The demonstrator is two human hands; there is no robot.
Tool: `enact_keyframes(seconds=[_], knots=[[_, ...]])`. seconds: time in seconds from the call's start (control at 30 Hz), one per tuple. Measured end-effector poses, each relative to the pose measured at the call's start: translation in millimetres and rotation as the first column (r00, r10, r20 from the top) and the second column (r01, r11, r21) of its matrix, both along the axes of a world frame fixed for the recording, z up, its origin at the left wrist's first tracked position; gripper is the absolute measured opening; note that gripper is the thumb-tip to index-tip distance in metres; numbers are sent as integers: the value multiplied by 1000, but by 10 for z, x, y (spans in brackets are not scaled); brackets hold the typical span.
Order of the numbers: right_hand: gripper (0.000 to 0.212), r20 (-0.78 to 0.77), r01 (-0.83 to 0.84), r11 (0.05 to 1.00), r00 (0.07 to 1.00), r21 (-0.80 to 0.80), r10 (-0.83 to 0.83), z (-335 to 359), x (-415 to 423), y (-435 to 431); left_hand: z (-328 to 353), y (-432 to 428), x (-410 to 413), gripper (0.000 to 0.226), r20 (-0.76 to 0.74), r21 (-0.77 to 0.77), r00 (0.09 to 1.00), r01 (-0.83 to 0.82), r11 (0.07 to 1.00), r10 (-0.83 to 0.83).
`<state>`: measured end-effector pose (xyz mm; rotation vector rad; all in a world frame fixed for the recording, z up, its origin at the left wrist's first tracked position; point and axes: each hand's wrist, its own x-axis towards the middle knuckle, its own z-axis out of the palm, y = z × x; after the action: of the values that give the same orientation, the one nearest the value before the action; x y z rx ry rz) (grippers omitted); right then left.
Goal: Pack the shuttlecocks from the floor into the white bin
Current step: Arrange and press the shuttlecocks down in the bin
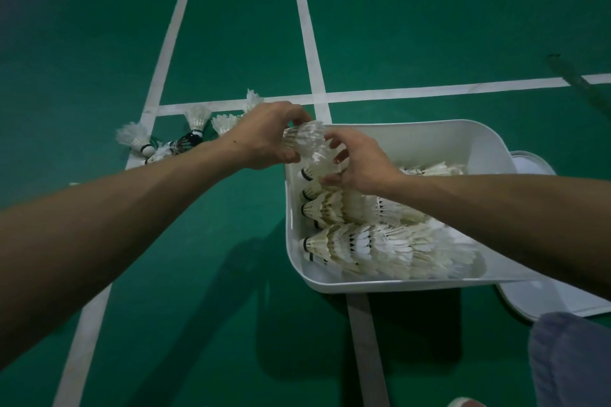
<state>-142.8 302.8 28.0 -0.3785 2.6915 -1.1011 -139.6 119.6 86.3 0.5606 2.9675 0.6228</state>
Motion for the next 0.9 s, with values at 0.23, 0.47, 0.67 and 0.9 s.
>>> enact_keyframes(seconds=[0.23, 0.47, 0.67, 0.9], knots=[[75, 36, 44, 996, 998, -82, -41, 26, 10, 161, 4, 45, -35, 45, -17, -4, 999, 30, 1000, -30], [80, 25, 54, 988, 998, -143, -51, 56, 36, 275, 23, 80, -54, 49, -25, 43, 1000, 20, 999, -19], [92, 9, 22, 947, 1000, -321, -20, 227, 58, 322, -22, 276, -27, 61, 15, 38, 998, 61, 997, -62], [59, 34, 111, 941, 994, -321, -106, 142, 98, 489, -106, 358, 2, 54, -76, -106, 997, -4, 994, -4]])
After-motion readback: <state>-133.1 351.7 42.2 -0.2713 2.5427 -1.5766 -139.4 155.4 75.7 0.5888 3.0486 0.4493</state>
